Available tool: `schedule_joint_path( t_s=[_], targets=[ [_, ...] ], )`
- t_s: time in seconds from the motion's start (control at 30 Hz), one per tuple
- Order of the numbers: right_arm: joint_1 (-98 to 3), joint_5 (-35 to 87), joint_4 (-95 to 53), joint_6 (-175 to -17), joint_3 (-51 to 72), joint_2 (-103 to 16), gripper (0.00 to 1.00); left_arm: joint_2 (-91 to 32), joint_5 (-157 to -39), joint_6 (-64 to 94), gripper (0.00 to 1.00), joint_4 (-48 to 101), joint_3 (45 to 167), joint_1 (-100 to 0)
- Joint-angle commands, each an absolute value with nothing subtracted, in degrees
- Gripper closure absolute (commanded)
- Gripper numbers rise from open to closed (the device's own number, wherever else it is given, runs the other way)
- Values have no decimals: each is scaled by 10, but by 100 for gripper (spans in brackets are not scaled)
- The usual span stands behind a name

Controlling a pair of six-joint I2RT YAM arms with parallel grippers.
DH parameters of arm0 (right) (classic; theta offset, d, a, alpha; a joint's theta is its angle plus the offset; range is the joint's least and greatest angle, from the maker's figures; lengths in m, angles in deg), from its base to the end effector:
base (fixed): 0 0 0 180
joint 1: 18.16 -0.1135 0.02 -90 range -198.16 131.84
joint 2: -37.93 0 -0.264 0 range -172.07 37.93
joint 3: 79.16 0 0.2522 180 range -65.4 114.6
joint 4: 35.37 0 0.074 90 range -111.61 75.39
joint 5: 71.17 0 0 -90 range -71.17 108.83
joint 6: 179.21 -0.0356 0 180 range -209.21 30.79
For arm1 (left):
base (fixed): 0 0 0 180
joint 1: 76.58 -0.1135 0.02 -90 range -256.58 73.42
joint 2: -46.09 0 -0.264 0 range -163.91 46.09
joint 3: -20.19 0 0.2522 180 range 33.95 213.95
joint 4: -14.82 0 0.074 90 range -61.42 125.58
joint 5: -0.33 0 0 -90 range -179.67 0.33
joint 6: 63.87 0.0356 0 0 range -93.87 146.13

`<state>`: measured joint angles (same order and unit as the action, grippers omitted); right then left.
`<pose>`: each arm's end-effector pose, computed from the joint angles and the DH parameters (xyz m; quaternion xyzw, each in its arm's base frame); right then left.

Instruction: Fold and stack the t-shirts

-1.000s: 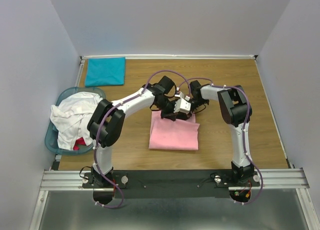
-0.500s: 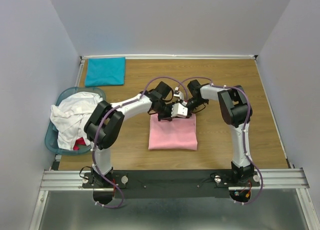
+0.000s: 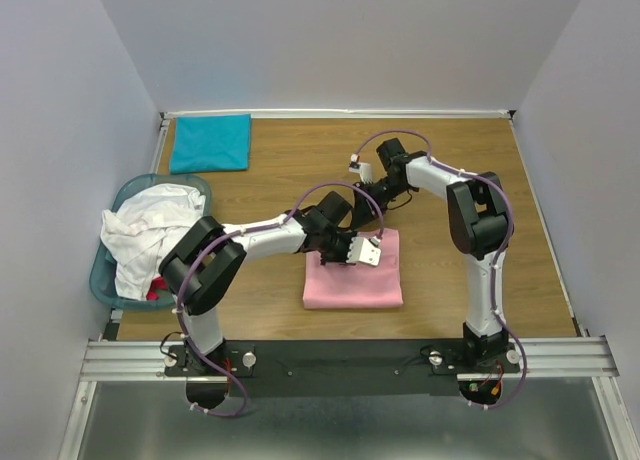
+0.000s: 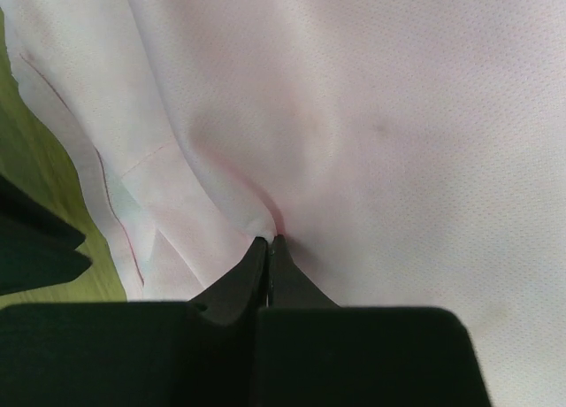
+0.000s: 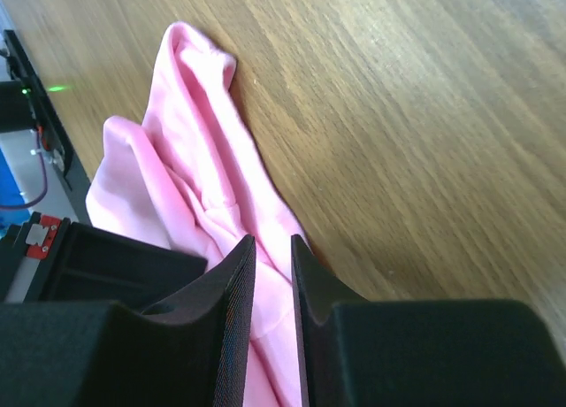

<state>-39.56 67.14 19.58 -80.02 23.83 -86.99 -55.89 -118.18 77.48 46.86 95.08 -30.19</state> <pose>0.3881 0.1806 0.1406 -0.2842 0.8620 0.4153 0.0604 0.2314 -0.2676 0.1665 0.7468 0.5652 -0.2260 0.2680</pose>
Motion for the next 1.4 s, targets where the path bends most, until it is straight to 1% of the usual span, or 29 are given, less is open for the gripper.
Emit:
schedule_joint_path(
  t_s=[0.0, 0.27, 0.5, 0.67, 0.93, 1.07, 1.17, 1.37],
  targets=[
    [-395, 654, 200, -773, 257, -863, 70, -540, -1197, 789, 100, 485, 943, -293],
    [-395, 716, 287, -667, 251, -892, 71, -528, -1241, 825, 100, 563, 942, -287],
    [-396, 778, 396, -552, 290, -911, 72, -520, -1242, 834, 100, 571, 922, -273],
    [-405, 791, 473, -478, 318, -928, 75, -531, -1240, 830, 100, 565, 929, -271],
    [-434, 780, 477, -466, 304, -958, 77, -531, -1227, 821, 100, 559, 942, -271],
    [-437, 772, 467, -484, 314, -985, 78, -520, -1225, 812, 100, 559, 944, -271],
    [-437, 751, 426, -517, 313, -991, 80, -512, -1225, 810, 100, 562, 949, -271],
    [-437, 708, 390, -548, 282, -999, 80, -492, -1213, 803, 100, 581, 980, -273]
  ],
)
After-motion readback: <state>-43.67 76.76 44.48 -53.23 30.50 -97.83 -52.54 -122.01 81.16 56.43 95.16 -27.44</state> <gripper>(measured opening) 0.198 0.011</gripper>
